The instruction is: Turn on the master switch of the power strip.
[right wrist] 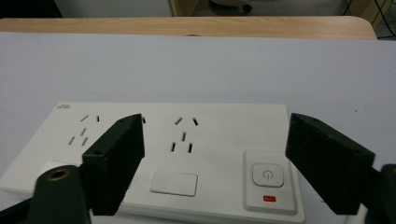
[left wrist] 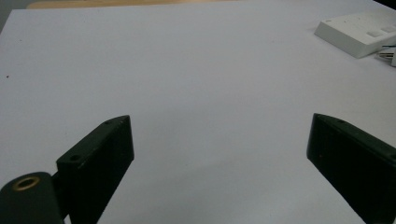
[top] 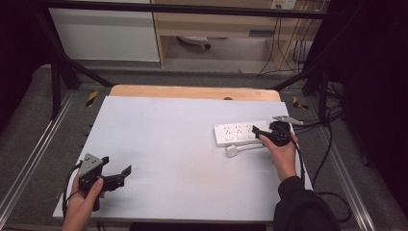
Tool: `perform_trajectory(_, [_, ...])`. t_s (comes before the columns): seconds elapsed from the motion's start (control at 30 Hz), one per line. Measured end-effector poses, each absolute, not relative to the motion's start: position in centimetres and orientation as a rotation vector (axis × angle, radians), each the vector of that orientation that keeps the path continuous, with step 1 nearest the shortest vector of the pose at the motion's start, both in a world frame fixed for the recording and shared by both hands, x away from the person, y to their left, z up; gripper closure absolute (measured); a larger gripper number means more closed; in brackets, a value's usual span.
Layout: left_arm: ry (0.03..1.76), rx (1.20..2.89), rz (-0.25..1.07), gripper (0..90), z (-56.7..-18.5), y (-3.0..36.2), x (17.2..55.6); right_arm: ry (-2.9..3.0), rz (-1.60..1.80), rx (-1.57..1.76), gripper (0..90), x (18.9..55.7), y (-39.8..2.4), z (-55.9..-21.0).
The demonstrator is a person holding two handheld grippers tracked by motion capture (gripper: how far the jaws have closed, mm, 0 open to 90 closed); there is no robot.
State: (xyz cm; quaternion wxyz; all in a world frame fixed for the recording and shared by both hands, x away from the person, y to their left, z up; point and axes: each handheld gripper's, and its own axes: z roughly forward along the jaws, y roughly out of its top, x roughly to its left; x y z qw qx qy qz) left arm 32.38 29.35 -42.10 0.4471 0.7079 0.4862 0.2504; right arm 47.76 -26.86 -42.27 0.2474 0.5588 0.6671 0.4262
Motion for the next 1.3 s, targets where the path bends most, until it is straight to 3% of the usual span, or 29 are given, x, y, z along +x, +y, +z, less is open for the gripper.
perform_trajectory(0.37, [1.203, 1.754, 0.618, 7.3, -42.1, 29.3, 32.4, 1.808, 1.181, 1.514, 5.8, 47.3, -26.7, -41.4])
perform_trajectory(1.3, [1.207, 1.754, 0.622, 7.0, -42.1, 29.4, 32.4, 1.789, 1.305, 1.375, 6.0, 42.3, -27.6, -37.2])
